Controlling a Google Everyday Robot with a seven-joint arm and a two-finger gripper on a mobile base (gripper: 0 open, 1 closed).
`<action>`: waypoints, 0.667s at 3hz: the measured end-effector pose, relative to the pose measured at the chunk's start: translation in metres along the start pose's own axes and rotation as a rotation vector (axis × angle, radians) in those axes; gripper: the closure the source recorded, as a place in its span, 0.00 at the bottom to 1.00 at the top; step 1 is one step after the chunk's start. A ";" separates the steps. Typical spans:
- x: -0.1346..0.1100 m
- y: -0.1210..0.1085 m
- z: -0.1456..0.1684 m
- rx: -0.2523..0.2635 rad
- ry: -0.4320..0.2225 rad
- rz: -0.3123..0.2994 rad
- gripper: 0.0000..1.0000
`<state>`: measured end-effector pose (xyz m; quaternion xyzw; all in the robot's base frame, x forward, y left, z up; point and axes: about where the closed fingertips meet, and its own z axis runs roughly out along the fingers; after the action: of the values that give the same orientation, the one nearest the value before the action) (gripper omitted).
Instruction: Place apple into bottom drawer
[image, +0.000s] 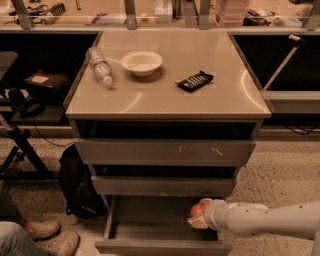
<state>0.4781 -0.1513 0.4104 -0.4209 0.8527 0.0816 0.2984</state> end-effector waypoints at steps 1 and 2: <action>0.010 -0.051 0.025 0.054 -0.002 0.040 1.00; -0.012 -0.084 0.029 0.103 -0.042 0.044 1.00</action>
Offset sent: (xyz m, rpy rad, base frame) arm 0.0338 -0.0240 -0.0184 -0.0069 -0.0116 -0.0505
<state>0.5606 -0.1850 0.4031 -0.3841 0.8585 0.0527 0.3356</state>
